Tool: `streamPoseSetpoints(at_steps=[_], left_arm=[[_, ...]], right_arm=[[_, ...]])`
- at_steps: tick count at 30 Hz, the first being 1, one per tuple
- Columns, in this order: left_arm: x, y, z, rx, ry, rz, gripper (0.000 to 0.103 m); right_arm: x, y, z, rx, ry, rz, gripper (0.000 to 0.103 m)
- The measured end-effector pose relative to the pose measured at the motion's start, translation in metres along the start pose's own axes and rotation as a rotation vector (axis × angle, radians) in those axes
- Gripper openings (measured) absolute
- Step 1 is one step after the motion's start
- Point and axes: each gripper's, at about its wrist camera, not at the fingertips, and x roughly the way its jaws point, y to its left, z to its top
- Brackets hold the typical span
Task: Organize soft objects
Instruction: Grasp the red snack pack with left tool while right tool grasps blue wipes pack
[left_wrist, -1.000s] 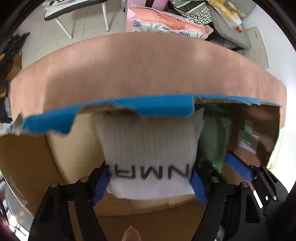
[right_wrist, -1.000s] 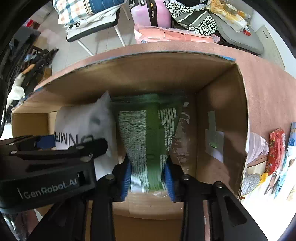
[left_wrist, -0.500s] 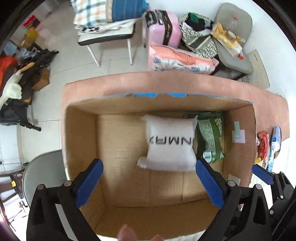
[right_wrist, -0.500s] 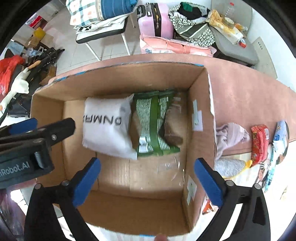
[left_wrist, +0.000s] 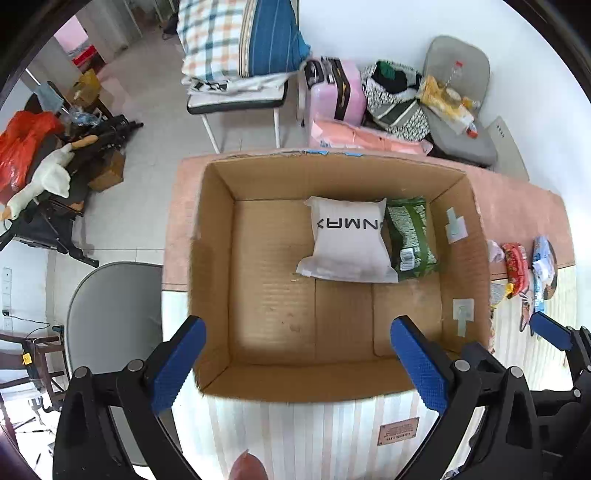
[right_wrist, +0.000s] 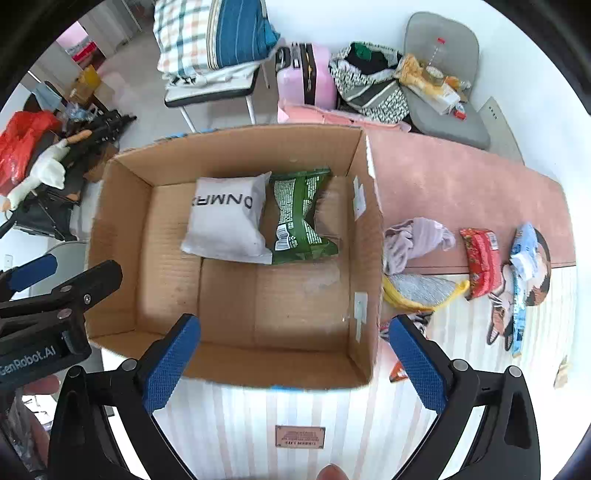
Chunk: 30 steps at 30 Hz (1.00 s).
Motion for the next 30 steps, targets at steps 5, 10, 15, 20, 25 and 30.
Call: streamPoseSetpoints(at_steps=[5, 10, 15, 20, 25, 30], left_arm=[[-0.030, -0.004, -0.022, 0.007, -0.035, -0.006, 0.102], [-0.050, -0.013, -0.032, 0.006, -0.057, -0.006, 0.102], [-0.074, -0.042, -0.034, 0.003, -0.128, 0.009, 0.102], [-0.081, -0.101, -0.026, 0.062, -0.176, 0.009, 0.102], [-0.053, -0.174, -0.006, 0.114, -0.111, -0.070, 0.102], [0.002, -0.256, 0.020, 0.157, 0.022, -0.116, 0.102]], right_arm=[[-0.031, -0.001, -0.021, -0.012, -0.041, 0.005, 0.103], [-0.050, -0.003, -0.037, -0.017, -0.058, 0.069, 0.103], [-0.064, -0.025, -0.046, 0.023, -0.084, 0.172, 0.103], [-0.080, -0.079, -0.050, 0.077, -0.153, 0.151, 0.103], [-0.080, -0.172, -0.049, 0.177, -0.123, 0.115, 0.103], [-0.063, -0.274, -0.046, 0.288, -0.076, 0.074, 0.103]])
